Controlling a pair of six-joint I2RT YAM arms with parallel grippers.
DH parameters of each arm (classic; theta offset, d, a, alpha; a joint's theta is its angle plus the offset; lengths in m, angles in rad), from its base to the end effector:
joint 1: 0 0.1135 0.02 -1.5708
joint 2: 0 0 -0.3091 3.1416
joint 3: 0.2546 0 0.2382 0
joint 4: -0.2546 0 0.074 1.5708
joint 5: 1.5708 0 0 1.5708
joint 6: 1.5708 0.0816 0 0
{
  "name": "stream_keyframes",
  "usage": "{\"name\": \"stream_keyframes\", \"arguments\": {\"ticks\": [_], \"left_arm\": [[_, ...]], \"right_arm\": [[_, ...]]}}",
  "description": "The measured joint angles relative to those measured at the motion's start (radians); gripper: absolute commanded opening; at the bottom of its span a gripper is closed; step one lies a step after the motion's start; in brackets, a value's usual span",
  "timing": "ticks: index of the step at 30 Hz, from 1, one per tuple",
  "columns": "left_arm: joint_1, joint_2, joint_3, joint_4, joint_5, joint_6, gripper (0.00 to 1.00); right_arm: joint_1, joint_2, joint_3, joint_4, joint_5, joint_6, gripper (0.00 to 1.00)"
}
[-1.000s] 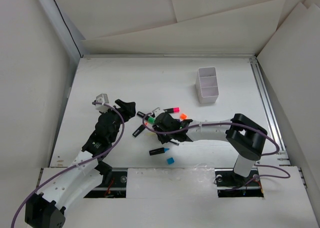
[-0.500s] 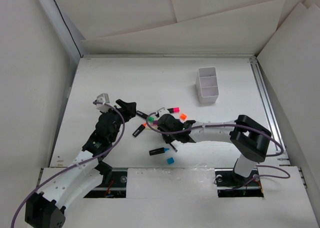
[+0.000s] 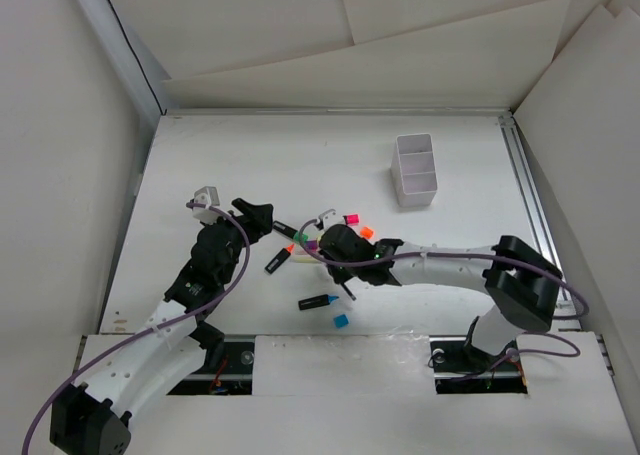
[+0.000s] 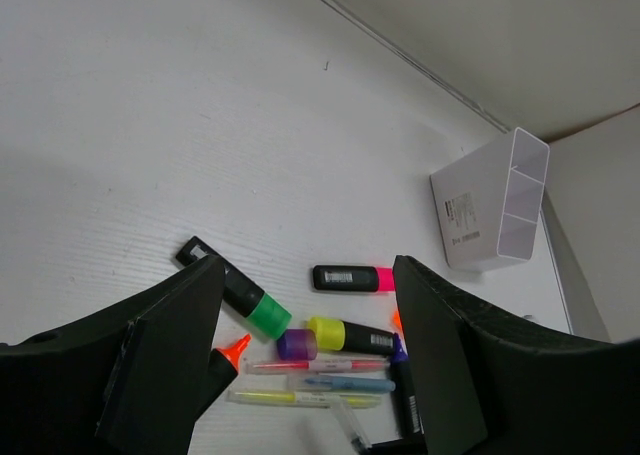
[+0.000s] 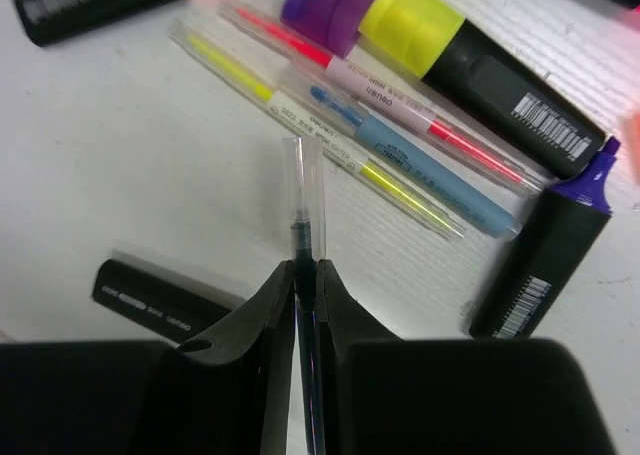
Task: Sort the stationery into containers
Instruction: Pick up the pen from the center of the board, then place the pen in the storage box.
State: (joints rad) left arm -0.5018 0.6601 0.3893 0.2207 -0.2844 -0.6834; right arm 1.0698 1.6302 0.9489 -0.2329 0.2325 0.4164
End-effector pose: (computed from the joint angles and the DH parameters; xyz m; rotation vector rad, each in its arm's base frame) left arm 0.1567 -0.0598 0.2916 -0.3727 1.6200 -0.6794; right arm 0.1840 0.2969 0.2020 -0.7034 2.3836 0.3587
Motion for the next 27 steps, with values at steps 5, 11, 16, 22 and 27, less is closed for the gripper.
{"name": "stream_keyframes", "arguments": {"ticks": [5,11,16,22,27], "left_arm": [[0.000,0.003,0.000,0.006,0.008,0.000,0.65],[0.000,0.017,0.000,0.024,0.029,0.000,0.65],[0.000,0.033,0.000,0.042,0.063,0.000,0.64],[0.000,0.066,-0.002,0.075,0.122,0.000,0.64],[0.000,0.103,-0.002,0.100,0.171,0.002,0.64]], "right_arm": [[0.000,-0.104,-0.001,-0.003,0.007,0.003,0.02],[-0.019,-0.208,0.022,0.009,0.056,-0.003,0.02],[-0.133,-0.212,0.106,0.082,0.149,-0.018,0.02],[-0.365,-0.214,0.169,0.289,0.348,-0.048,0.02],[-0.565,-0.133,0.210,0.502,0.476,-0.070,0.02]]}}
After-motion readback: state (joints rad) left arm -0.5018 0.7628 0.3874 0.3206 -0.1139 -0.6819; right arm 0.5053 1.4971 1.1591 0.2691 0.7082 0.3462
